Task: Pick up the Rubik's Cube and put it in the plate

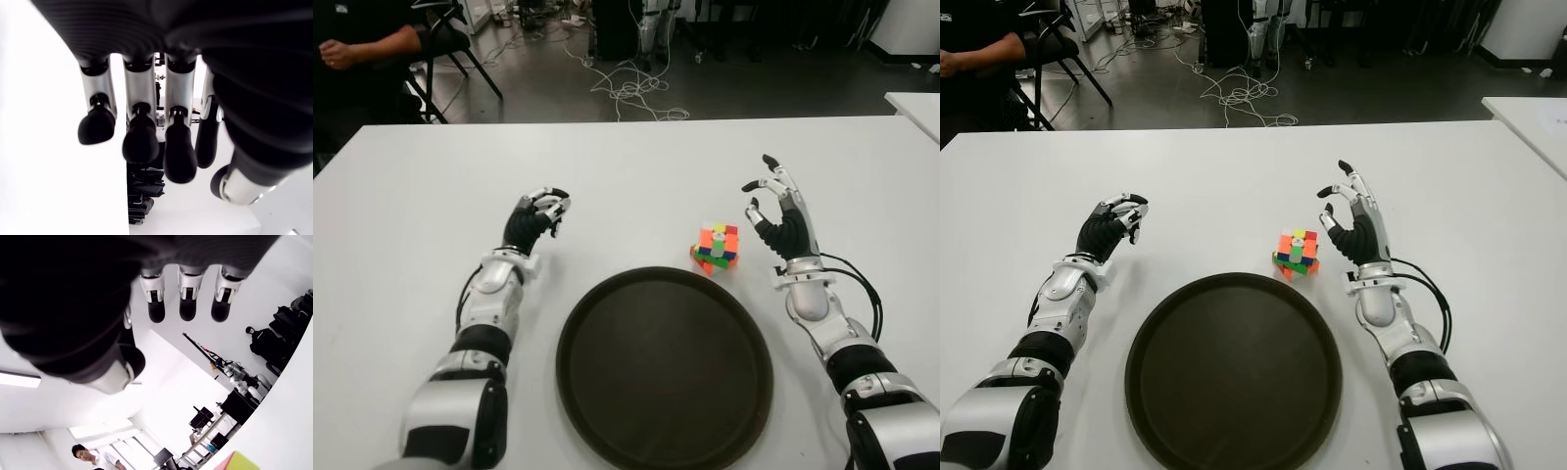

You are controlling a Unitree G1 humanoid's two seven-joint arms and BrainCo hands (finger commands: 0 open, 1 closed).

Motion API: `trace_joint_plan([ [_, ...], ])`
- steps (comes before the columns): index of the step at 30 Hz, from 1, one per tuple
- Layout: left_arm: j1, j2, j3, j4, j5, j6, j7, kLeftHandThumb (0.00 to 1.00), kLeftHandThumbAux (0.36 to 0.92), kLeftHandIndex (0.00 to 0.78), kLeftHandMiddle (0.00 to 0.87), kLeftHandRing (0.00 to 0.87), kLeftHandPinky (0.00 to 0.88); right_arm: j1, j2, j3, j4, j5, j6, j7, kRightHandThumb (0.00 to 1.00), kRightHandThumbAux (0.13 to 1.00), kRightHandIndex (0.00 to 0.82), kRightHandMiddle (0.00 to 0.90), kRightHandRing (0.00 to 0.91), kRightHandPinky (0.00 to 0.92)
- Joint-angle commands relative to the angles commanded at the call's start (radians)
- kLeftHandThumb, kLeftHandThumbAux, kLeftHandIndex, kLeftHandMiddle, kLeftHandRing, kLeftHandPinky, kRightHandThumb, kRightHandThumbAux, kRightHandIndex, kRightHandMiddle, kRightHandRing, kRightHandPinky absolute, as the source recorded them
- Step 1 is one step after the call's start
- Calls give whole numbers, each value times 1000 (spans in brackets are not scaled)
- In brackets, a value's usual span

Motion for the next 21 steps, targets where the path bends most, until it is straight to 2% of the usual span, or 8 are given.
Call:
trace_joint_plan([
  [2, 0, 0, 0, 0, 0, -2, 0, 683, 721, 431, 739, 755, 766, 0, -1, 3, 0, 0, 1, -3, 690, 733, 411, 61, 114, 234],
  [4, 1, 0, 0, 0, 0, -3, -1, 683, 721, 431, 740, 756, 766, 0, 0, 5, 0, 2, 0, -4, 690, 733, 411, 84, 144, 267],
  [12, 1, 1, -1, -2, 1, -4, -2, 683, 721, 431, 743, 757, 769, 1, 3, 11, -4, 7, -2, -7, 690, 734, 411, 68, 130, 209],
  [15, 1, 2, 1, 0, -1, -4, -1, 683, 721, 431, 742, 757, 767, 1, 2, 16, -5, -1, -9, -23, 691, 735, 411, 109, 178, 282],
  [21, 1, 2, 1, 1, -1, -5, -3, 683, 721, 431, 739, 756, 766, 1, 2, 24, -7, -6, -18, -35, 689, 736, 410, 38, 93, 172],
])
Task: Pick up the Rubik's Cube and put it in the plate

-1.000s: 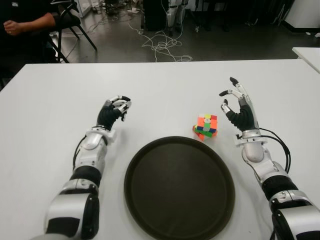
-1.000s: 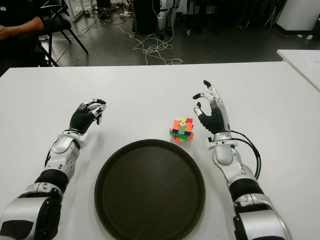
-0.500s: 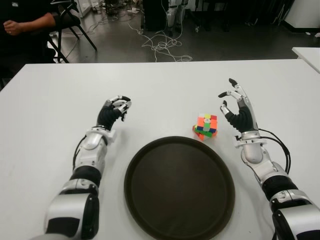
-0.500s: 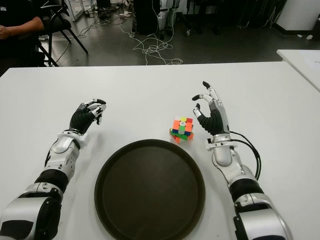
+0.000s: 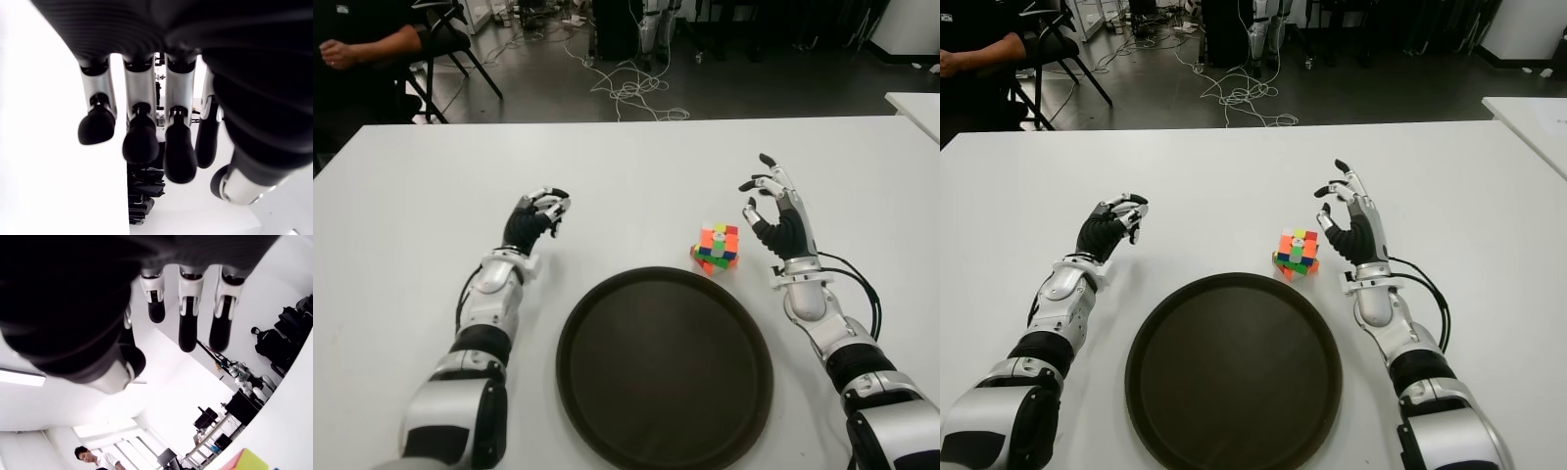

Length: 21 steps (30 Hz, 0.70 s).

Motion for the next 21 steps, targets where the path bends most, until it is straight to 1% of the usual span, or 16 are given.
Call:
trace_joint_plan([
  [4, 1, 0, -1, -2, 0, 0, -1, 683, 721, 431, 737, 755, 766, -2, -3, 7, 0, -11, -15, -16, 682, 738, 406, 7, 25, 119],
  [7, 1, 0, -1, -3, 1, -2, 1, 683, 721, 431, 740, 757, 767, -6, -7, 12, 7, -26, -42, -44, 672, 743, 399, 2, 8, 52],
  [10, 2, 0, -2, -3, 2, -2, 2, 683, 721, 432, 742, 757, 767, -12, -13, 21, 17, -49, -64, -83, 667, 745, 396, 0, 2, 17],
  [11, 2, 0, -2, -4, 2, -2, 3, 683, 720, 432, 742, 757, 767, -13, -15, 24, 20, -56, -68, -93, 568, 759, 327, 0, 1, 13],
  [12, 3, 0, -2, -4, 3, -2, 4, 683, 720, 432, 743, 758, 767, -15, -18, 28, 23, -65, -71, -105, 399, 785, 226, 0, 1, 8],
  [13, 3, 0, -2, -5, 3, -2, 4, 683, 720, 432, 744, 759, 767, -17, -20, 32, 25, -72, -73, -115, 287, 793, 156, 0, 0, 5],
  [14, 3, 0, -2, -5, 2, 0, 4, 683, 720, 432, 745, 759, 767, -18, -24, 38, 25, -83, -73, -128, 248, 795, 131, 0, 0, 4],
  [15, 3, -1, -2, -5, 2, 1, 4, 683, 720, 432, 746, 760, 768, -19, -27, 42, 25, -91, -73, -138, 190, 788, 88, 0, 0, 2],
  [17, 2, -1, -2, -4, 1, 3, 4, 683, 720, 432, 746, 761, 769, -20, -32, 50, 23, -105, -70, -157, 130, 777, 39, 0, 0, 1],
  [21, 2, -1, -2, -4, -1, 3, -2, 683, 719, 432, 748, 762, 769, -19, -37, 59, 13, -128, -46, -188, 109, 748, 10, 0, 0, 0],
])
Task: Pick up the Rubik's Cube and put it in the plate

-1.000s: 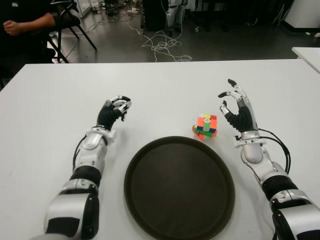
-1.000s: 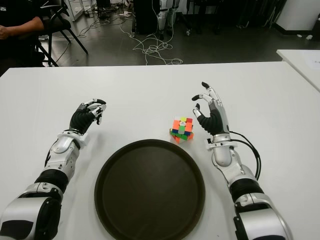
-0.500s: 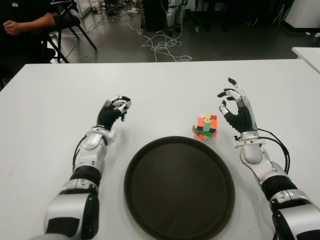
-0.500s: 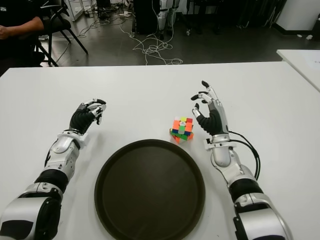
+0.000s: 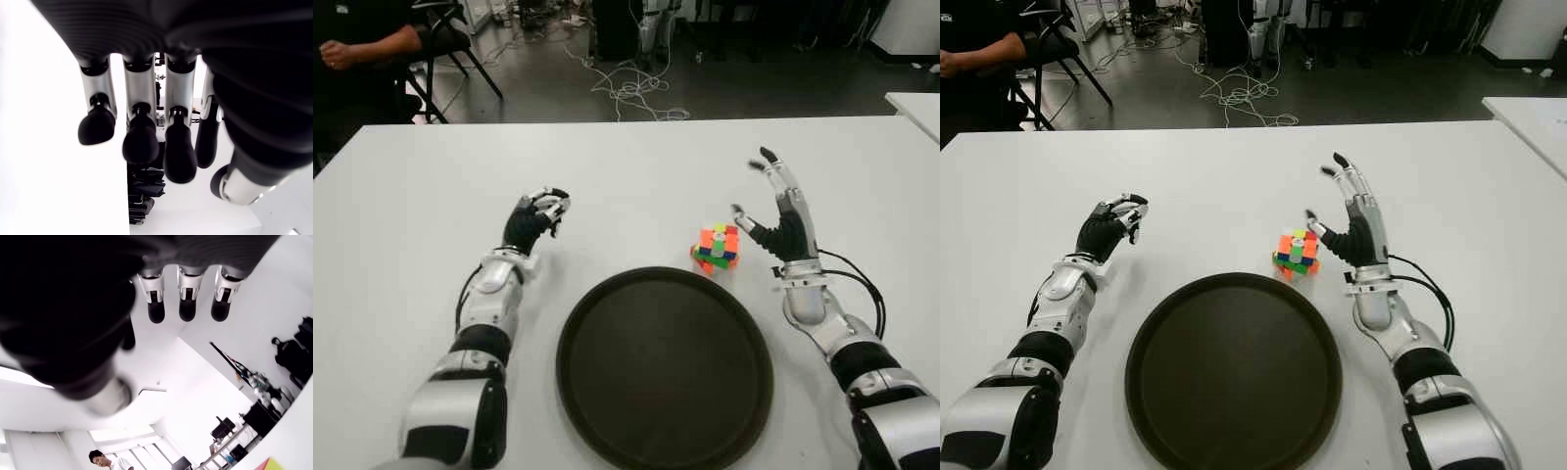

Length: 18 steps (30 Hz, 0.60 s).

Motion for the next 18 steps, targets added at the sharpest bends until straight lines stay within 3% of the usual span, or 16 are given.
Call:
trace_joint_plan([
  [5, 1, 2, 0, 0, -1, -3, -8, 683, 719, 432, 751, 764, 770, -2, -5, 8, -21, -19, 29, -29, 109, 738, 1, 0, 0, 0],
  [18, 0, 12, -3, 11, 3, 0, -25, 684, 720, 432, 754, 765, 774, -20, -10, 20, -93, -61, 86, -92, 48, 813, 0, 8, 9, 24],
])
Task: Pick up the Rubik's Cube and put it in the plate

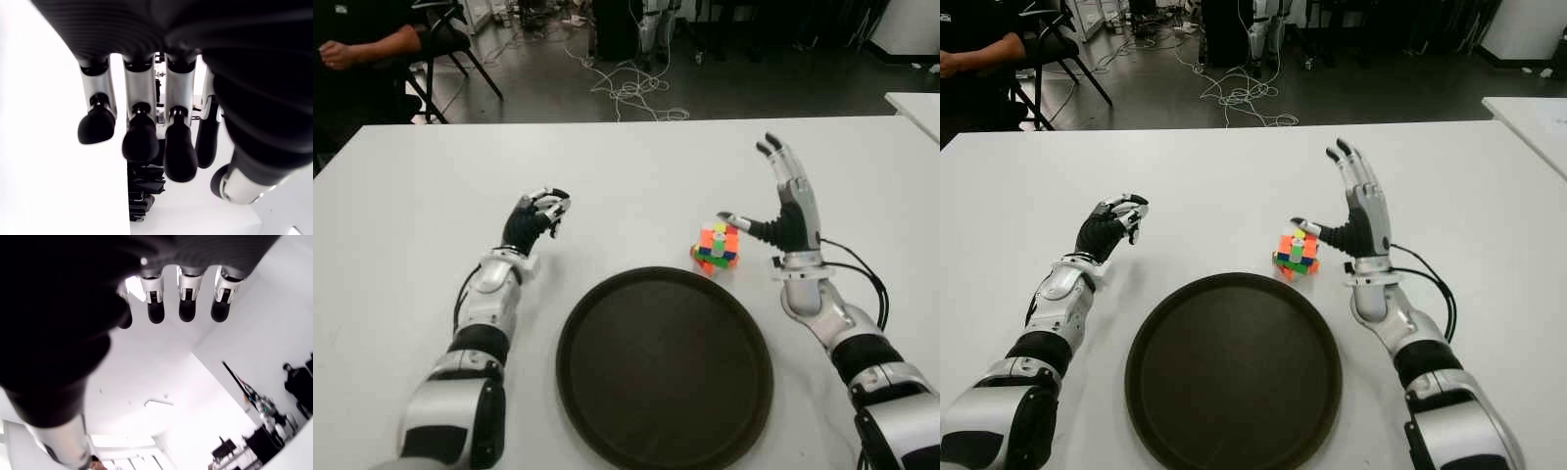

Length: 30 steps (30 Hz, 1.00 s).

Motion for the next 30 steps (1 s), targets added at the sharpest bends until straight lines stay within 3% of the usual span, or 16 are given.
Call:
trace_joint_plan([
  [15, 3, -4, 0, -4, -1, -12, -2, 684, 719, 433, 753, 767, 773, -54, 4, 24, 18, 6, -6, 26, 2, 873, 0, 0, 0, 34],
  [21, 1, -6, 0, -4, -1, -4, 3, 684, 719, 433, 759, 771, 778, -70, 34, 46, 58, 18, 4, 71, 0, 876, 0, 12, 9, 38],
  [24, 0, -7, 0, -3, -2, -3, 3, 684, 719, 433, 755, 768, 773, -85, 31, 69, 135, 27, 2, 164, 0, 853, 21, 39, 51, 99],
  [30, 1, -8, 2, -4, -5, -3, 1, 684, 719, 433, 755, 767, 771, -89, 4, 101, 116, 50, 11, 369, 0, 775, 111, 119, 117, 131],
])
